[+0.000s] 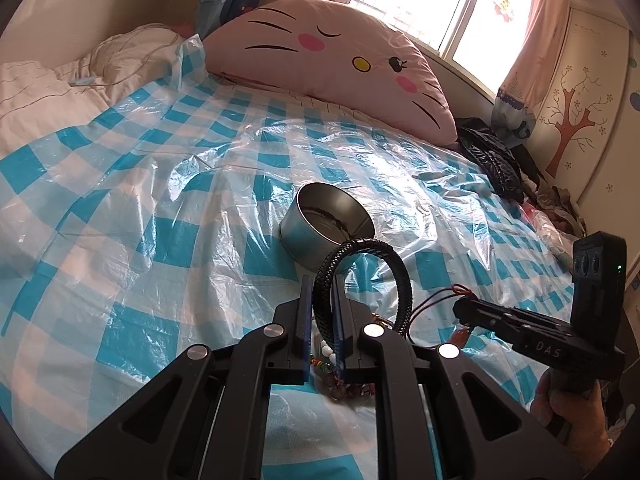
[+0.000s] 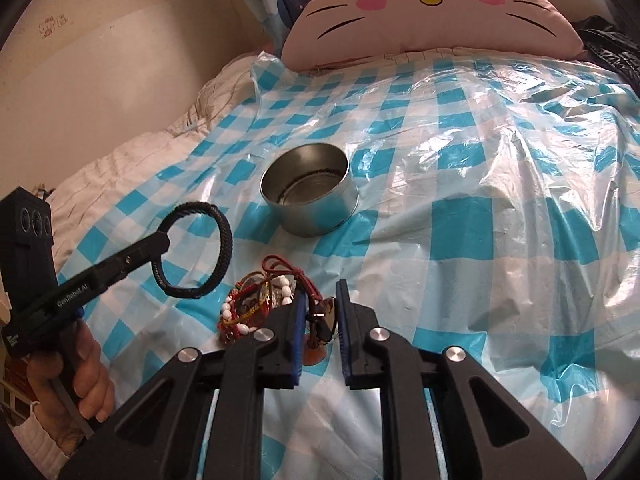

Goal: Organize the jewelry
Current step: 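Drop the black bracelet into the tin with left tool while right drops red cord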

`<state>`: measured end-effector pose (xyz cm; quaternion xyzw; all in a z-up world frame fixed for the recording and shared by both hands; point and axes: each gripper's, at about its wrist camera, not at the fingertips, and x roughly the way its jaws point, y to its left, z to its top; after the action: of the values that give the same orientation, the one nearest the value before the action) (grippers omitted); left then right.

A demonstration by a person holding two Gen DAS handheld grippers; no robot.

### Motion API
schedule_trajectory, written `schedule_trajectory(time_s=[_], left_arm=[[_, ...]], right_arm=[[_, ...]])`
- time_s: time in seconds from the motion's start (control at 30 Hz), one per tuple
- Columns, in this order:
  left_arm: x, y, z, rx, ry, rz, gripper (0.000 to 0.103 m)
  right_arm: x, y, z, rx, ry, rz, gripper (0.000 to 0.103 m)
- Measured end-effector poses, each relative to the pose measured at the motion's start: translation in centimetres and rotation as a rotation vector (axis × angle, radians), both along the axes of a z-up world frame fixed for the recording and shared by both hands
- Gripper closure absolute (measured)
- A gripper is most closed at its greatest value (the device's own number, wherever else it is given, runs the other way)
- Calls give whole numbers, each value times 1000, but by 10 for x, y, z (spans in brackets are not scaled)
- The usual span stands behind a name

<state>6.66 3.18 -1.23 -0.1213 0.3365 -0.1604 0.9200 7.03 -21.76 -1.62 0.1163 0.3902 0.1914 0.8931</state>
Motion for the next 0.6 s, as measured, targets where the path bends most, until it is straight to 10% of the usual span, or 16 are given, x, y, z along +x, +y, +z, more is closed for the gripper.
schedule_trajectory(time_s=[0.6], left_arm=[[59,-24,12,22,-10,-10,95]], right_arm=[[48,-6,44,154,-97,-43,88]])
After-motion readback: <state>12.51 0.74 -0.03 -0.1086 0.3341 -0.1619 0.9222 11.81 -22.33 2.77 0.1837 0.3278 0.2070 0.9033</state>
